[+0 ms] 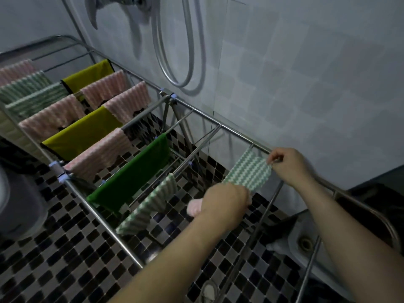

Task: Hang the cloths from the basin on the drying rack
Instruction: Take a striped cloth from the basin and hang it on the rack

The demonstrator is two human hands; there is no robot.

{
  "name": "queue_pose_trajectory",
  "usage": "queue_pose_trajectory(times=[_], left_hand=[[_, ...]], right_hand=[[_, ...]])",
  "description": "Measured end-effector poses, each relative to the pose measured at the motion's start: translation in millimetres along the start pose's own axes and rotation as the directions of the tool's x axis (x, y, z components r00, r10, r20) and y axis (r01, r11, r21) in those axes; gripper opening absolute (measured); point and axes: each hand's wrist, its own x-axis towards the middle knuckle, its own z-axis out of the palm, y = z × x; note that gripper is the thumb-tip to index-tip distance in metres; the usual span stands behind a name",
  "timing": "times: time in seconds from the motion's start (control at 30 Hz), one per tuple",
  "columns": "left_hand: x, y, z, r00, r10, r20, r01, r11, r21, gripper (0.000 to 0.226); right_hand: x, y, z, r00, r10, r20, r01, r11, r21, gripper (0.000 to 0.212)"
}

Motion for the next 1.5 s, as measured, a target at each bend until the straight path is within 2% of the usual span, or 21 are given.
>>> queue_pose_trajectory(times=[0.03, 0.07, 0.17, 0.23, 0.33, 0.4, 0.5, 0.63, 0.8, 0.87, 1.07, 1.2, 1.27, 1.3, 1.33, 1.4, 1.43, 1.5], left_hand=[[1.8, 3.8, 5.7, 0.992, -0.013, 0.127, 0.017, 1.000, -0.024, 0.029], [2.6, 5.2, 11.4, 0.983, -0.029, 0.182, 0.045, 0.995, -0.090, 0.026], [1.6, -4.6, 17.4, 0.991, -0.118, -0.060, 0.100, 0.962, -0.254, 0.021], [5.9, -17.2, 13.7, 0.958, -0.235, -0.162, 0.180, 0.938, -0.295, 0.025], [17.1, -34.7, 8.5, 0.930, -0.313, -0.192, 0.250, 0.923, -0.292, 0.023], [21.3, -40.8, 12.7, 0.928, -0.320, -0.191, 0.268, 0.930, -0.252, 0.026], [27.4, -43.6, 24.3, 0.926, -0.330, -0.182, 0.281, 0.926, -0.251, 0.028], [31.1, -46.0, 29.1, 0.922, -0.343, -0.181, 0.280, 0.912, -0.300, 0.024], [34.7, -45.2, 21.9, 0.908, -0.329, -0.261, 0.270, 0.933, -0.238, 0.032], [35.9, -44.6, 19.3, 0.903, -0.345, -0.255, 0.279, 0.923, -0.264, 0.036], [43.1, -45.3, 20.0, 0.909, -0.350, -0.226, 0.278, 0.913, -0.299, 0.029], [30.2, -52.1, 6.0, 0.927, -0.315, -0.205, 0.204, 0.880, -0.428, 0.023], [10.8, -62.2, -7.7, 0.929, -0.307, -0.207, 0.120, 0.779, -0.615, 0.020], [-0.7, -67.4, -16.6, 0.929, -0.321, -0.183, 0.076, 0.651, -0.756, 0.017], [-13.7, -72.5, -25.6, 0.930, -0.337, -0.144, 0.035, 0.473, -0.880, 0.015], [-32.0, -80.4, -42.4, 0.936, -0.340, -0.095, -0.062, 0.108, -0.992, 0.016], [-37.4, -83.0, -47.9, 0.936, -0.340, -0.091, -0.106, -0.027, -0.994, 0.018], [-43.0, -84.5, -52.7, 0.937, -0.335, -0.098, -0.172, -0.200, -0.965, 0.021]], right_hand=[[-2.8, 5.9, 1.8, 0.999, -0.006, 0.037, 0.008, 0.998, -0.057, 0.029], [-4.6, 9.3, 3.2, 0.997, 0.001, 0.082, 0.007, 0.994, -0.108, 0.029], [-7.0, 8.2, 6.6, 0.994, 0.015, 0.111, 0.008, 0.979, -0.203, 0.030], [-7.3, 4.1, 13.0, 0.998, 0.010, 0.057, -0.004, 0.996, -0.094, 0.027], [-3.3, -3.2, 27.5, 0.996, 0.086, 0.039, -0.091, 0.985, 0.146, 0.013], [1.4, -7.4, 37.0, 0.985, 0.151, 0.089, -0.169, 0.954, 0.249, 0.024], [8.8, -11.5, 49.8, 0.966, 0.225, 0.125, -0.255, 0.906, 0.337, 0.028], [14.2, -15.4, 56.6, 0.964, 0.246, 0.100, -0.265, 0.915, 0.304, 0.028], [21.2, -19.8, 49.1, 0.974, 0.225, 0.001, -0.220, 0.950, 0.222, 0.018], [24.1, -24.2, 46.1, 0.975, 0.221, -0.032, -0.213, 0.961, 0.174, 0.020], [27.5, -28.7, 43.3, 0.973, 0.215, -0.081, -0.213, 0.977, 0.031, 0.023], [22.0, -31.0, 32.5, 0.985, 0.147, -0.087, -0.144, 0.989, 0.035, 0.030], [13.4, -38.0, 19.8, 0.991, 0.136, 0.005, -0.134, 0.966, 0.222, 0.036], [4.7, -45.1, 11.3, 0.983, 0.131, 0.128, -0.170, 0.912, 0.372, 0.036], [-7.1, -55.3, 4.8, 0.951, 0.100, 0.291, -0.244, 0.822, 0.515, 0.036], [-29.0, -71.7, -1.5, 0.826, -0.048, 0.562, -0.395, 0.662, 0.637, 0.046], [-38.7, -78.9, -1.0, 0.761, -0.129, 0.635, -0.437, 0.621, 0.650, 0.053], [-53.9, -93.2, 4.0, 0.673, -0.245, 0.698, -0.492, 0.556, 0.670, 0.060]])
